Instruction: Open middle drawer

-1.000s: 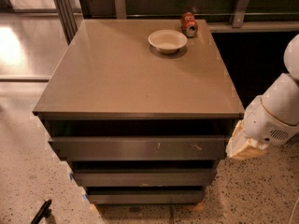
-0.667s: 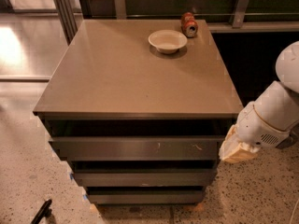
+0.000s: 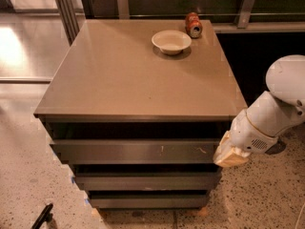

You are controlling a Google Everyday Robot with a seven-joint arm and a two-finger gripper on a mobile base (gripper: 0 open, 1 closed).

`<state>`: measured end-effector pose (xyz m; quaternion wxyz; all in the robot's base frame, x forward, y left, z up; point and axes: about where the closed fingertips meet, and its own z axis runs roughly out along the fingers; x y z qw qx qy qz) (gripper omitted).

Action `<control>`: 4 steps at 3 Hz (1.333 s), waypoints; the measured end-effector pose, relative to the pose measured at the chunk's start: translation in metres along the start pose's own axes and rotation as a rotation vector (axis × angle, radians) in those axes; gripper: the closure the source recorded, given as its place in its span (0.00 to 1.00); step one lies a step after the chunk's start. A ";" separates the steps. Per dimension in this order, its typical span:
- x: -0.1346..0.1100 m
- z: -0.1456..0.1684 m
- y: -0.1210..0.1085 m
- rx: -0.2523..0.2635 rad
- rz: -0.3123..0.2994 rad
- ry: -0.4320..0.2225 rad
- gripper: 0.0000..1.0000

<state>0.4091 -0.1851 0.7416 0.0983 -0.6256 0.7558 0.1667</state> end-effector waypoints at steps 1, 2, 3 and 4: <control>0.001 -0.004 -0.001 0.014 0.012 -0.031 1.00; 0.009 0.004 0.002 0.004 0.026 -0.059 1.00; 0.023 0.016 0.008 -0.020 0.049 -0.076 1.00; 0.039 0.042 0.022 -0.076 0.062 -0.073 1.00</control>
Offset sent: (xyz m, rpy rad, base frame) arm -0.0089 -0.0126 -0.0185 0.0907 0.0101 -0.0531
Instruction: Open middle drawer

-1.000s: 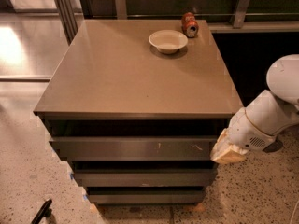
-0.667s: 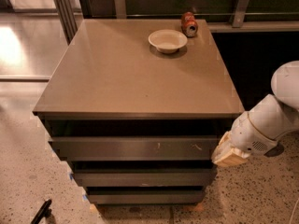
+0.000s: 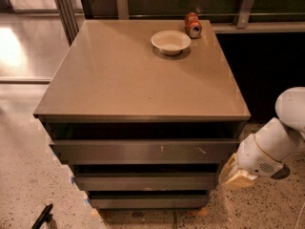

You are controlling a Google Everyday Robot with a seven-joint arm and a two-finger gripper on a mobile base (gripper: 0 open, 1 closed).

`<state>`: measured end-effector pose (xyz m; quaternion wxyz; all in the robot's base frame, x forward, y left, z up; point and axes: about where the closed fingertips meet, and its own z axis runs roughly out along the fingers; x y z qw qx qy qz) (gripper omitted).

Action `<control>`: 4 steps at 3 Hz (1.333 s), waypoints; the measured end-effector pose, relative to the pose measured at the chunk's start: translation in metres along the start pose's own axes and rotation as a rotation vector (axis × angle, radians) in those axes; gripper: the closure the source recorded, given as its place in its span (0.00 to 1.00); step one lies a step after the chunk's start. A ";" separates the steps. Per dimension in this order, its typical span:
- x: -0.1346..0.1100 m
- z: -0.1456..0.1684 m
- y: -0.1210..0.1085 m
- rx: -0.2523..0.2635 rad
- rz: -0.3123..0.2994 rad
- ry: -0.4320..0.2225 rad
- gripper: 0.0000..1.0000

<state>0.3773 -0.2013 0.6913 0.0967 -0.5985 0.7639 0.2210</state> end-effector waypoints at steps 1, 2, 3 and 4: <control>0.010 0.018 0.009 -0.040 0.006 0.009 1.00; 0.011 0.019 0.009 -0.042 0.007 0.009 1.00; 0.007 0.041 -0.006 -0.035 0.015 -0.017 1.00; 0.002 0.062 -0.032 0.035 0.026 -0.040 1.00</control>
Offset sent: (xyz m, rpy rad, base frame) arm -0.0121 0.0009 -0.0168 0.0013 0.0356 0.0117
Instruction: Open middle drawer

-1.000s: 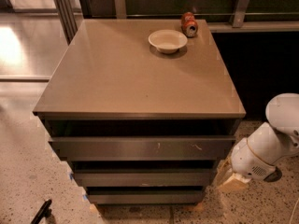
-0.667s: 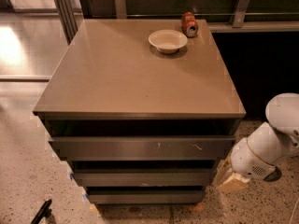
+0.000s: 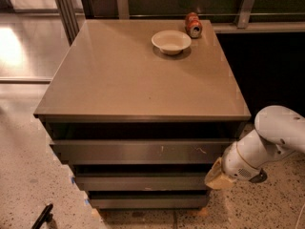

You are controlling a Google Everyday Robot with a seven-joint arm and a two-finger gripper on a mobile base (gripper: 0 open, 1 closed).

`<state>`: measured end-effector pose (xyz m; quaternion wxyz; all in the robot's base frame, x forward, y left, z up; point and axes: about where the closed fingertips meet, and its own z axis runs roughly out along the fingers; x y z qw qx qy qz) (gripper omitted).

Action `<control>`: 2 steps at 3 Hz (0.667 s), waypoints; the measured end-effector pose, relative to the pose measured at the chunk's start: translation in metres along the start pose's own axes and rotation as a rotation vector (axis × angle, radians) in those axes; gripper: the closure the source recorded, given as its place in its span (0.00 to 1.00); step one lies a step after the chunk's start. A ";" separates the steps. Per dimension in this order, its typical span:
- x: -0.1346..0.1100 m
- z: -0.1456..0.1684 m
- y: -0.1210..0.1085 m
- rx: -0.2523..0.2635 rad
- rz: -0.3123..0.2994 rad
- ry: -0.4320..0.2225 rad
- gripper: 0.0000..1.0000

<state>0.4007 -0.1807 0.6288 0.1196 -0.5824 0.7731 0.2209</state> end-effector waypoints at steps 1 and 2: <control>0.000 0.000 0.000 0.001 0.000 0.000 1.00; 0.000 -0.004 0.001 0.011 0.004 -0.018 1.00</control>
Offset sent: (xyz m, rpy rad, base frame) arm -0.0015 -0.0059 0.0082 0.0309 -0.0267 -0.0316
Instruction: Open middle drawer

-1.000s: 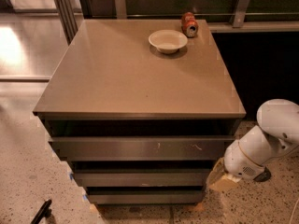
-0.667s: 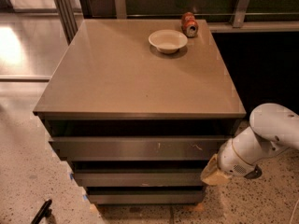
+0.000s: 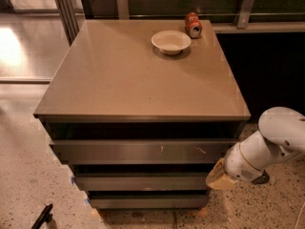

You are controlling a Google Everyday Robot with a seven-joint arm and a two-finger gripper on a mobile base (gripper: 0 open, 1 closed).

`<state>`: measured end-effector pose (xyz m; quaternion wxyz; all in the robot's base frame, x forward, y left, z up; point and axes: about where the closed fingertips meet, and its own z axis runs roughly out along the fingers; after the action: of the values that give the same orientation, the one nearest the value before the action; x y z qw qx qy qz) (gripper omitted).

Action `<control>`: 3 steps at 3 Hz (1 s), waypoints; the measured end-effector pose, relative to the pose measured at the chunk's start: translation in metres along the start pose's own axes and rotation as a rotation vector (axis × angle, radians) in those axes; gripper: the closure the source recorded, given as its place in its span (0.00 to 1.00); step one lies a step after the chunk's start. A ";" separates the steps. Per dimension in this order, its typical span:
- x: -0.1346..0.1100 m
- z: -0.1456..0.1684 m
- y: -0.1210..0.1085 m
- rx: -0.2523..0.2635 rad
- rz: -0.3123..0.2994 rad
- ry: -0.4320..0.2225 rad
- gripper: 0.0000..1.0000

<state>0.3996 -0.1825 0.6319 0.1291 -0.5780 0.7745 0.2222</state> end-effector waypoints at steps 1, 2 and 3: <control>0.008 0.012 0.005 -0.021 0.010 -0.043 1.00; 0.017 0.034 0.011 -0.059 0.019 -0.070 1.00; 0.017 0.034 0.011 -0.059 0.019 -0.070 1.00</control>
Offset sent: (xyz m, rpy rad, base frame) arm -0.0278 0.0077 -0.0607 0.1219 0.0727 -0.0045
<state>0.3818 -0.1776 0.5963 0.1369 -0.5659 0.7682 0.2662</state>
